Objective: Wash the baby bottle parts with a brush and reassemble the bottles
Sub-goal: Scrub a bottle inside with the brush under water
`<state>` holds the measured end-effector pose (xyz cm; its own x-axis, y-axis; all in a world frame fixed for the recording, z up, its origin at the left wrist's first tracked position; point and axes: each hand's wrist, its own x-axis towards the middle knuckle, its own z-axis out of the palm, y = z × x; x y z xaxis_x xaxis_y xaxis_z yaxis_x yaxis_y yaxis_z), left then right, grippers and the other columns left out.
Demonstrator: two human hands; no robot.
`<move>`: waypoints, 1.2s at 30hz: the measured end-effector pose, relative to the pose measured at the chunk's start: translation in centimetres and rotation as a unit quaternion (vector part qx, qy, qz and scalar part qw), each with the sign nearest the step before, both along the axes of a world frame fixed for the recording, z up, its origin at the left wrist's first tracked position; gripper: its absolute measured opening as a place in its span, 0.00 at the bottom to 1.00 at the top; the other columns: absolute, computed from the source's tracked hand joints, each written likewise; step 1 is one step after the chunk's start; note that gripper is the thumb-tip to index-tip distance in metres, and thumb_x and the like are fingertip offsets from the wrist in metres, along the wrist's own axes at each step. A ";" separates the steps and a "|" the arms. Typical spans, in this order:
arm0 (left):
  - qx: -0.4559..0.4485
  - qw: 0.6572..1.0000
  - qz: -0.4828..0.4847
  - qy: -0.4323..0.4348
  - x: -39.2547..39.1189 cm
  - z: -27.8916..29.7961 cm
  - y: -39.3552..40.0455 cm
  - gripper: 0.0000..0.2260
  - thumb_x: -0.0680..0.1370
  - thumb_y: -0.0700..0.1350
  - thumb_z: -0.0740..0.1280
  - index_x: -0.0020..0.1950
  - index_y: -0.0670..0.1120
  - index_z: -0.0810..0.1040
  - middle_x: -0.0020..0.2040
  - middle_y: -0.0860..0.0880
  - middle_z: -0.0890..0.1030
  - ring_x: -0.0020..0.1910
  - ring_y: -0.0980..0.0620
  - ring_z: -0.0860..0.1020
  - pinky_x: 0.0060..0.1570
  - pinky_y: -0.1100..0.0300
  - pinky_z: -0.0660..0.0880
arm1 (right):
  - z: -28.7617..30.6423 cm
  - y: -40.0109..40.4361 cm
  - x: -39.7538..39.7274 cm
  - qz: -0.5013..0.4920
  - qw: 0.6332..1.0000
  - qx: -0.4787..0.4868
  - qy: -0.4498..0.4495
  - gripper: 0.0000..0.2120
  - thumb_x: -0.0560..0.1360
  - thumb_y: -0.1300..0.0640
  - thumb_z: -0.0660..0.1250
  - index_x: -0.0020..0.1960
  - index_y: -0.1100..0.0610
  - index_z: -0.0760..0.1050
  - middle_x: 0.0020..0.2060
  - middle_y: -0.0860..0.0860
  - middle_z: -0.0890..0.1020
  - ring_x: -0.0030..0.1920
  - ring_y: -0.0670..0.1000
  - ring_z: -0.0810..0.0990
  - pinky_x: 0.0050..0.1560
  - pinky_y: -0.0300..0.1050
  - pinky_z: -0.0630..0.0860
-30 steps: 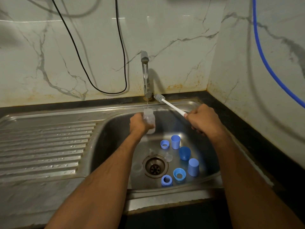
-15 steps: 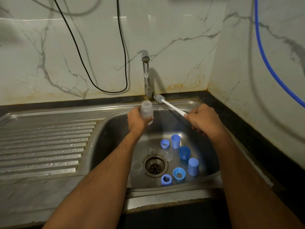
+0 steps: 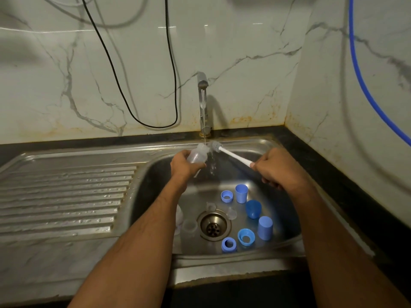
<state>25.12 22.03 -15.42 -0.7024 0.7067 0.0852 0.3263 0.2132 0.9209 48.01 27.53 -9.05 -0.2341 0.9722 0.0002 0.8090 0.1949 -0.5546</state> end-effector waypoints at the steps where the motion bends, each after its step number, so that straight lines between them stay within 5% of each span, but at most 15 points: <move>1: -0.002 1.000 0.011 -0.017 -0.3 0.1 -0.1 0.29 0.70 0.40 0.78 0.69 0.46 0.73 0.66 0.43 0.75 0.64 0.43 0.76 0.56 0.46 0.81 | -0.1 -0.1 -0.1 0.004 1.000 0.003 -0.011 0.11 0.78 0.48 0.69 0.45 0.56 0.81 0.37 0.54 0.82 0.34 0.51 0.78 0.33 0.44 0.72; 7: 0.006 0.994 0.090 -0.059 -1.5 0.7 -1.2 0.27 0.67 0.44 0.82 0.62 0.45 0.76 0.62 0.44 0.78 0.63 0.44 0.77 0.60 0.49 0.78 | -0.2 -1.5 -1.4 0.024 0.998 0.001 -0.051 0.10 0.78 0.47 0.70 0.46 0.53 0.80 0.39 0.53 0.81 0.40 0.51 0.80 0.47 0.48 0.79; 11: 0.043 0.987 0.137 -0.079 -1.5 2.2 -2.1 0.31 0.65 0.46 0.83 0.63 0.45 0.73 0.62 0.44 0.78 0.62 0.43 0.77 0.58 0.51 0.78 | 0.2 -2.3 -1.5 0.025 0.999 -0.015 -0.036 0.12 0.79 0.45 0.68 0.46 0.54 0.81 0.36 0.53 0.82 0.34 0.49 0.79 0.37 0.44 0.77; 15: 0.083 0.979 0.161 -0.090 -2.1 4.0 -3.2 0.31 0.65 0.45 0.83 0.64 0.45 0.74 0.61 0.45 0.79 0.61 0.45 0.77 0.52 0.56 0.76 | 0.3 -3.7 -2.4 0.039 0.999 -0.007 -0.025 0.12 0.80 0.47 0.67 0.46 0.55 0.83 0.33 0.52 0.81 0.33 0.50 0.79 0.41 0.47 0.80; 21: 0.122 0.984 0.133 -0.009 -5.3 6.2 -5.9 0.29 0.68 0.41 0.81 0.66 0.47 0.76 0.64 0.46 0.78 0.62 0.46 0.77 0.60 0.49 0.78 | 0.7 -6.5 -5.7 0.071 0.997 0.025 0.004 0.14 0.79 0.47 0.68 0.38 0.52 0.81 0.31 0.54 0.82 0.35 0.55 0.83 0.44 0.55 0.84; 26: 0.123 0.980 0.153 0.005 -10.2 7.2 -10.3 0.33 0.69 0.41 0.80 0.71 0.44 0.72 0.67 0.44 0.77 0.65 0.44 0.76 0.64 0.46 0.77 | 1.5 -9.1 -10.3 0.113 0.992 0.041 0.042 0.12 0.78 0.45 0.67 0.44 0.51 0.84 0.30 0.50 0.81 0.30 0.51 0.79 0.38 0.52 0.82; 36: 0.108 0.980 0.167 -0.018 -22.2 6.1 -20.1 0.28 0.68 0.36 0.80 0.66 0.43 0.76 0.61 0.45 0.81 0.59 0.44 0.79 0.59 0.45 0.79 | 1.9 -15.0 -20.8 0.188 0.978 0.028 0.081 0.13 0.77 0.43 0.68 0.45 0.50 0.85 0.30 0.48 0.81 0.35 0.54 0.81 0.40 0.52 0.82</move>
